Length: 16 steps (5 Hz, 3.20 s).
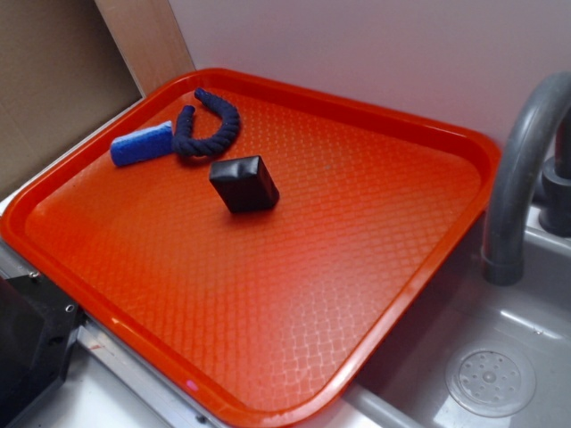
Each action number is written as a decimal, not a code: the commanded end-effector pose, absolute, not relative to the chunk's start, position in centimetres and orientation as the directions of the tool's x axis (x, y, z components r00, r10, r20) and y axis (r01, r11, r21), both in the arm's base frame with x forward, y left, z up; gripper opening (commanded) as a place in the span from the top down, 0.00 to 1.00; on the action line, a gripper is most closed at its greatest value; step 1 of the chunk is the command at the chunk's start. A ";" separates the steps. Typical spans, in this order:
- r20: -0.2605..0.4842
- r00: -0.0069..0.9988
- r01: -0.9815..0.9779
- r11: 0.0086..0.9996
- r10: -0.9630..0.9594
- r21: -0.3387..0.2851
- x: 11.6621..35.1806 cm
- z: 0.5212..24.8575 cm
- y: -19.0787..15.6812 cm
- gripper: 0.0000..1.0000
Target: Grab the blue sponge.
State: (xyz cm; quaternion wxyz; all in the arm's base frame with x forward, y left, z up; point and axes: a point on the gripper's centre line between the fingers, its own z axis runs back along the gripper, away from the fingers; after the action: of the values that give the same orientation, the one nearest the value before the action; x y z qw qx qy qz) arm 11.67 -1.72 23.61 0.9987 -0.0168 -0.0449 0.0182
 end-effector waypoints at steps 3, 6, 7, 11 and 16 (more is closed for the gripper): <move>0.151 0.967 0.214 0.976 -0.206 -0.040 16.8 18.7 1.3 0.00; 0.098 0.953 0.289 0.957 -0.288 -0.005 24.0 12.6 8.8 0.00; 0.035 0.940 0.337 0.940 -0.339 0.055 24.6 10.3 8.8 0.00; -0.074 0.905 0.421 0.907 -0.420 0.011 24.8 2.7 9.6 0.00; -0.071 0.955 0.297 0.937 -0.289 0.182 24.8 6.0 9.3 1.00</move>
State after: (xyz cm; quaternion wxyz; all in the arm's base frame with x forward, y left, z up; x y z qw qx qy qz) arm 24.11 9.37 4.71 0.9856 0.0819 0.0501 -0.1394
